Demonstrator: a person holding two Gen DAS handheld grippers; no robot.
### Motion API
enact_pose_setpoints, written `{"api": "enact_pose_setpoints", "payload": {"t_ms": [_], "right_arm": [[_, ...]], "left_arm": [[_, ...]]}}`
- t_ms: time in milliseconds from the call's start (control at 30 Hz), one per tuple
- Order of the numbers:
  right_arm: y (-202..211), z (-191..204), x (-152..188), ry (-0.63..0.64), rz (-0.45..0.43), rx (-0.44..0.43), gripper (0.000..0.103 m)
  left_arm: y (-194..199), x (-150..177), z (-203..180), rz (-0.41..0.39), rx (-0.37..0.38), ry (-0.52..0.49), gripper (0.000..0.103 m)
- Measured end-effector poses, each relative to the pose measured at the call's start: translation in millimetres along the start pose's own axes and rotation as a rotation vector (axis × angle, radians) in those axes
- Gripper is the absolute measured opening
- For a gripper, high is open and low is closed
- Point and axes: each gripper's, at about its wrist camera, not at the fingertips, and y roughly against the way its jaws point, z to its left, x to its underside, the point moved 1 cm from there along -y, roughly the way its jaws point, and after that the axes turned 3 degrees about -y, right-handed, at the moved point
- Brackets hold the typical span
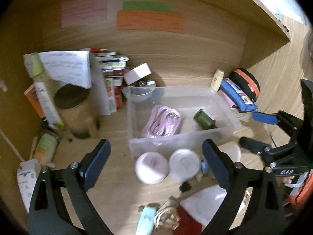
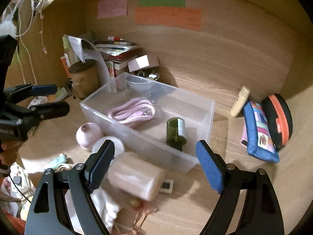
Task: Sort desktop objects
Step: 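Grasp the white tape roll with the right gripper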
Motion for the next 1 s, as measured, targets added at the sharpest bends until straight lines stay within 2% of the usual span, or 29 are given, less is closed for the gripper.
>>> {"api": "enact_pose_setpoints", "payload": {"t_ms": [200, 333, 433, 500, 567, 700, 833, 1000], "right_arm": [[24.9, 4.1, 14.3, -0.021, -0.027, 0.026, 0.083], [25.8, 4.5, 27.0, -0.052, -0.004, 0.022, 0.083], [20.9, 6.0, 37.6, -0.075, 0.024, 0.009, 0.083], [18.6, 8.0, 43.6, -0.084, 0.031, 0.005, 0.083], [16.2, 11.4, 48.0, -0.08, 0.032, 0.01, 0.083], [5.3, 14.7, 52.0, -0.098, 0.045, -0.005, 0.083], [-15.8, 18.9, 52.1, -0.134, 0.087, -0.027, 0.082], [-35.1, 25.9, 50.4, -0.147, 0.122, -0.03, 0.081]], "left_arm": [[18.6, 27.2, 10.4, -0.019, -0.023, 0.003, 0.098], [15.0, 46.7, 22.1, 0.027, 0.013, 0.03, 0.098], [10.2, 66.7, 27.4, 0.063, 0.002, 0.016, 0.098], [8.5, 81.6, 28.8, 0.08, -0.009, -0.003, 0.091], [6.4, 98.0, 28.5, 0.106, -0.019, -0.027, 0.078], [3.6, 121.3, 31.2, 0.147, 0.016, -0.021, 0.069], [2.7, 134.0, 34.2, 0.169, 0.036, -0.019, 0.055], [-2.6, 141.8, 35.3, 0.193, 0.07, -0.025, 0.048]]}}
